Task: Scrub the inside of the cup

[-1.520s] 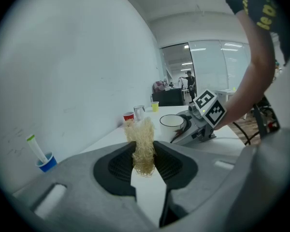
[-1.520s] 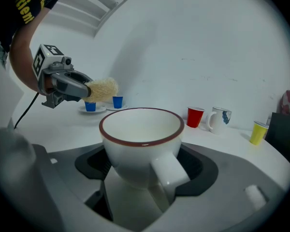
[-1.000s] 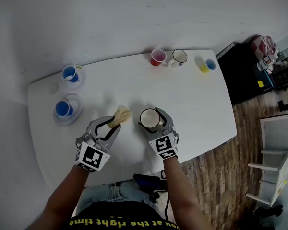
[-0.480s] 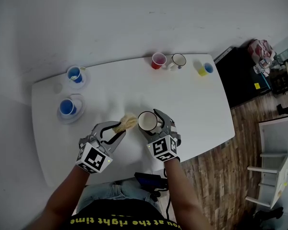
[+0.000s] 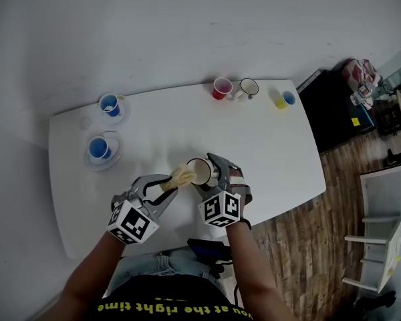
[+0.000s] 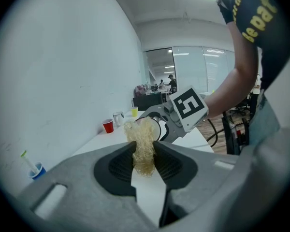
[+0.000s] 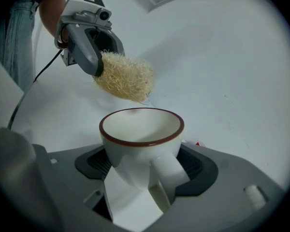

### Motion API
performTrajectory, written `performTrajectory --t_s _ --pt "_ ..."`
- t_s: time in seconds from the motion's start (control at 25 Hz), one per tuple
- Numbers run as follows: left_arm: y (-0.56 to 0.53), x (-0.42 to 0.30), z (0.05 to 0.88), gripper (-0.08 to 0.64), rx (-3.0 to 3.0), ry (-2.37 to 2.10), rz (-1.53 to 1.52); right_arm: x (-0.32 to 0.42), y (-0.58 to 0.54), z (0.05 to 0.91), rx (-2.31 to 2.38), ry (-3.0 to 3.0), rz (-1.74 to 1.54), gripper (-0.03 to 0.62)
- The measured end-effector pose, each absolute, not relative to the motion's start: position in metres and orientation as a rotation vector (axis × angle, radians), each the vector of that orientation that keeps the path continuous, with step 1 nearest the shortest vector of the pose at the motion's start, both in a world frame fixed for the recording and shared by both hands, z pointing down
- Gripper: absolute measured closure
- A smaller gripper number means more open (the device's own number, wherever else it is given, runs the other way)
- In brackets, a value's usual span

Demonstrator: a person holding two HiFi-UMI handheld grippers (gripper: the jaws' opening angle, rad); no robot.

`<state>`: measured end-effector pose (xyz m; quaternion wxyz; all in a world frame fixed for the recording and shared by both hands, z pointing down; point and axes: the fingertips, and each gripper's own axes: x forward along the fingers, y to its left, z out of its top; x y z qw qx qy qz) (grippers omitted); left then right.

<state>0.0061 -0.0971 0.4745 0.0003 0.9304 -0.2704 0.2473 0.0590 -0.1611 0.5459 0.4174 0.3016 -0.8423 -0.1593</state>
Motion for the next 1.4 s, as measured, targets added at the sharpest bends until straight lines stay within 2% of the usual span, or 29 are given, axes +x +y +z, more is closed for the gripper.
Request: performTrajectory --t_s 1.4 --pt "-0.084 0.017 0.502 0.456 2.640 -0.638 1.117 0.023 -0.126 0.550 0.449 -1.841 -0.690 0.198"
